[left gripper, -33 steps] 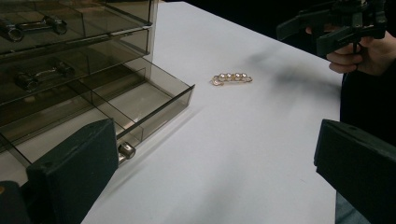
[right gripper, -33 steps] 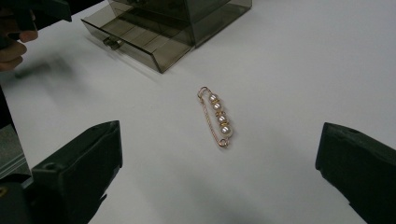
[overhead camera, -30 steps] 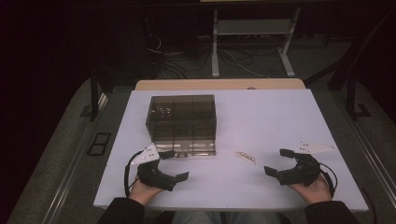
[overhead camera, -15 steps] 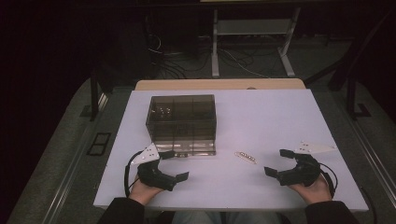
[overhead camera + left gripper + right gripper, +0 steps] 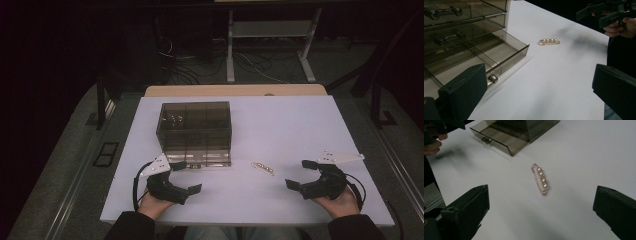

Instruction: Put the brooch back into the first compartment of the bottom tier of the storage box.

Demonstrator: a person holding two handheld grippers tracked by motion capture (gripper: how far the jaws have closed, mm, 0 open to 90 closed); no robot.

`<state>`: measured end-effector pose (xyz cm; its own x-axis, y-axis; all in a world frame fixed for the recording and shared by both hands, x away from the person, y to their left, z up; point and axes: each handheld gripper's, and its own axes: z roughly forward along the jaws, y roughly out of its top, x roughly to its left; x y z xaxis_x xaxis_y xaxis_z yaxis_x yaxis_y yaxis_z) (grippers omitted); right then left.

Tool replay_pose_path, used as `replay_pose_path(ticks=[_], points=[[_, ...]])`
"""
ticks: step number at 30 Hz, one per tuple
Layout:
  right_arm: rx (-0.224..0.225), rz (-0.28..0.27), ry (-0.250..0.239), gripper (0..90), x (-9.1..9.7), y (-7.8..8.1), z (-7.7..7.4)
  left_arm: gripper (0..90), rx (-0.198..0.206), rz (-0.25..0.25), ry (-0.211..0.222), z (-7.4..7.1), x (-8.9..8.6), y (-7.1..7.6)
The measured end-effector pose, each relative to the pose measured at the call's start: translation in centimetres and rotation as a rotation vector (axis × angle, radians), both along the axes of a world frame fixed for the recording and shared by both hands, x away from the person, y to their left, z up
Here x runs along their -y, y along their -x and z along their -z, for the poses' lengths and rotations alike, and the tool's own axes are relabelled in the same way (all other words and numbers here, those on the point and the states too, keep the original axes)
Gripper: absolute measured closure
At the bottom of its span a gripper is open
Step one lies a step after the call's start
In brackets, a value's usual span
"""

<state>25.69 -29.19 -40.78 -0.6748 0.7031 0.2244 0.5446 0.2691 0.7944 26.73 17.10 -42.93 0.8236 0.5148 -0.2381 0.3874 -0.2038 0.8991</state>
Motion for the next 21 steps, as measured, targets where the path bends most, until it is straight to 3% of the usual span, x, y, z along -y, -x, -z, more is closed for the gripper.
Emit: replay_pose_path(ticks=[21], points=[[-0.041,-0.070,0.038,0.2,-1.1,-1.2,-1.4,0.0,-0.003,-0.003,0.006,0.0,0.0,0.0]])
